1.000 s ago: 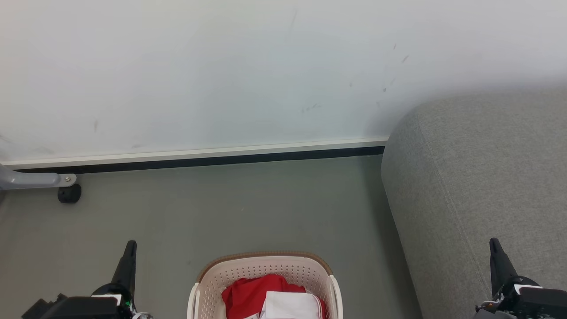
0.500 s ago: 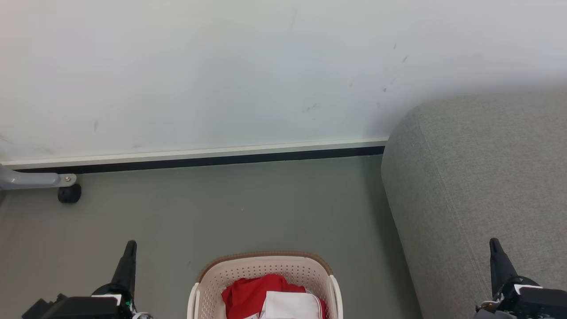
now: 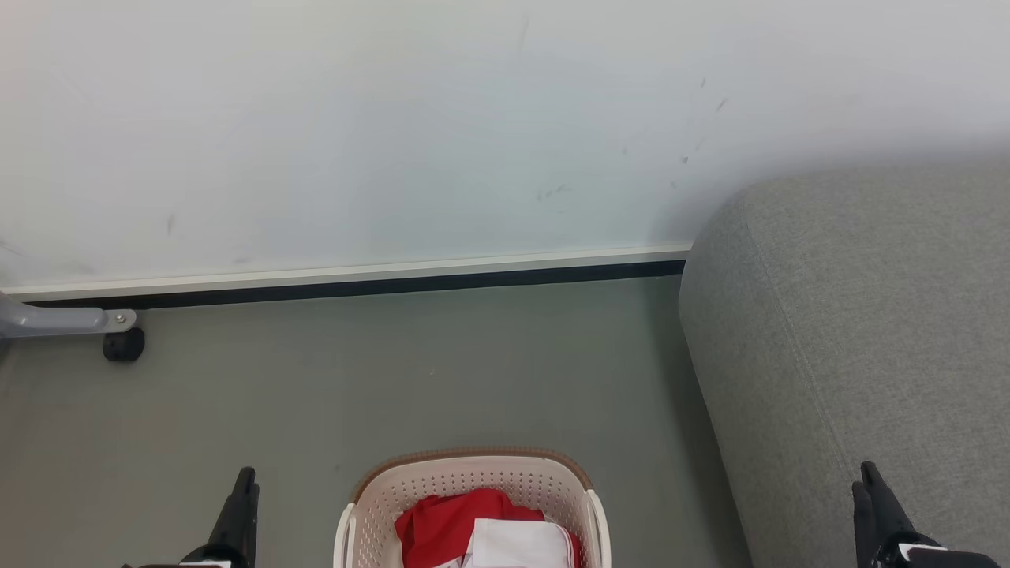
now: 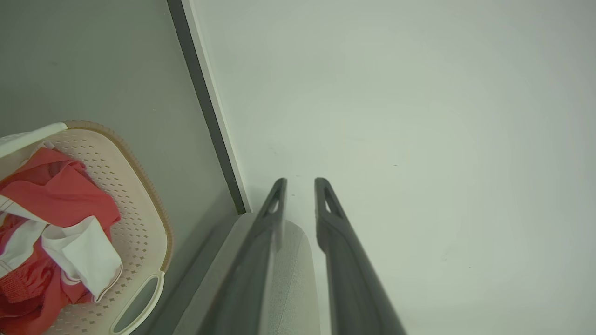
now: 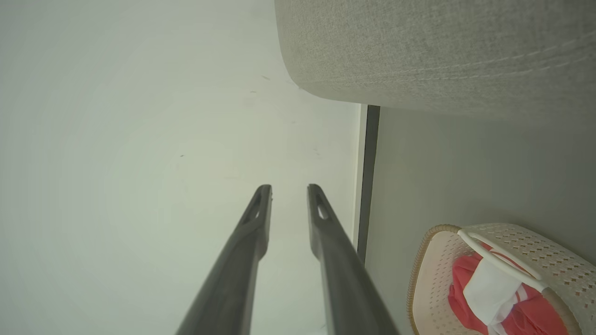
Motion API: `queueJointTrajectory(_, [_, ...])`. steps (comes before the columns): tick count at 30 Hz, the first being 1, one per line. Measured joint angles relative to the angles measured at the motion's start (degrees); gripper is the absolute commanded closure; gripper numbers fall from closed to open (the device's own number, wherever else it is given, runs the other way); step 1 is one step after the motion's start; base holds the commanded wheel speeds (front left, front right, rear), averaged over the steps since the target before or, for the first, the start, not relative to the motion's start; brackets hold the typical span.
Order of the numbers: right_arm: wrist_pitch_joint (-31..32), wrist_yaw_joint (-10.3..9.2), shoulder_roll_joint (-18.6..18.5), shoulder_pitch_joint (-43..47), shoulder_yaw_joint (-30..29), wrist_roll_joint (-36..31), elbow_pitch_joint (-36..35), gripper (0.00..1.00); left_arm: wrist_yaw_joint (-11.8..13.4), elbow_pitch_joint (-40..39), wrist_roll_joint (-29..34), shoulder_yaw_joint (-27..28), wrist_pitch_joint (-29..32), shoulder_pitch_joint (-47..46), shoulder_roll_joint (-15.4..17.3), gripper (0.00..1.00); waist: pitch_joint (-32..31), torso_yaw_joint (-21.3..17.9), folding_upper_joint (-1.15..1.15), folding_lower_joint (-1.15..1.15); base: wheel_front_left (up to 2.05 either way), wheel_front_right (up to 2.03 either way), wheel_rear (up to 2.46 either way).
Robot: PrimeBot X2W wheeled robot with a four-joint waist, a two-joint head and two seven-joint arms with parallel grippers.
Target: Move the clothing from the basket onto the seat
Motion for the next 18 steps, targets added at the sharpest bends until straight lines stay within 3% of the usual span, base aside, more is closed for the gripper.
queueJointTrajectory(18, [-3.6,-0.94,0.0,0.1,2.9,-3.3,-1.0,0.0,1.0,-2.1,3.8,-2.5,-3.6,0.2,0.0,0.0,-0.8,0.0,0.0,0.0,0.0,0.0,0.0])
